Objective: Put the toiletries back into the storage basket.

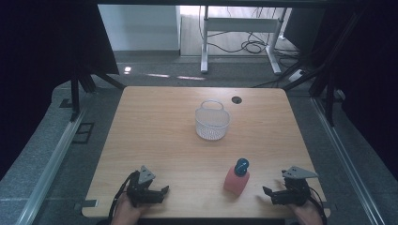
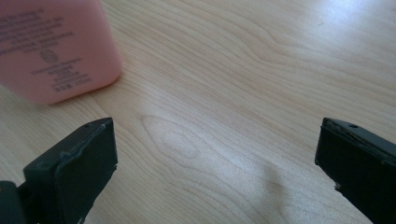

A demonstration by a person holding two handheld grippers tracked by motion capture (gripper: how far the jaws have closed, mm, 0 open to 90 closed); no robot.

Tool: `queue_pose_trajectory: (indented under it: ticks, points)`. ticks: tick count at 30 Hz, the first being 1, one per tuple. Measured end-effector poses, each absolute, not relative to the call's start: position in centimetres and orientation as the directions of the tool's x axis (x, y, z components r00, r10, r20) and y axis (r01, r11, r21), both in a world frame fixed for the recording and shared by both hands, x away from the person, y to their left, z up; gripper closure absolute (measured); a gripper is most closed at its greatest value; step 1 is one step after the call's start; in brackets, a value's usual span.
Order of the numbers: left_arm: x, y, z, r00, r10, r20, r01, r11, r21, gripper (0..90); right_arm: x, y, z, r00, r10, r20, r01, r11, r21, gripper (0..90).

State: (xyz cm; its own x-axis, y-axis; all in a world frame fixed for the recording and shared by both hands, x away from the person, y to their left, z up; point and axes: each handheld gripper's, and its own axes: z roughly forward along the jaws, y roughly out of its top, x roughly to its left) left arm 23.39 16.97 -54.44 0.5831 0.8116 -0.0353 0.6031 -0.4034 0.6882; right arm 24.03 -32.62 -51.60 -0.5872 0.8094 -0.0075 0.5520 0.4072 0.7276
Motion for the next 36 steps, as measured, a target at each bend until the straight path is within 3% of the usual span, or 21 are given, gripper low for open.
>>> queue_pose_trajectory:
  ticks: [36]
  points:
    - [23.4, 17.0, -54.4, 0.583, 0.812, -0.035, 0.603, -0.403, 0.688, 10.1, 23.2, -30.4, -48.5, -0.671, 0.737, 0.083, 0.501, 0.369, 0.783, 0.0]
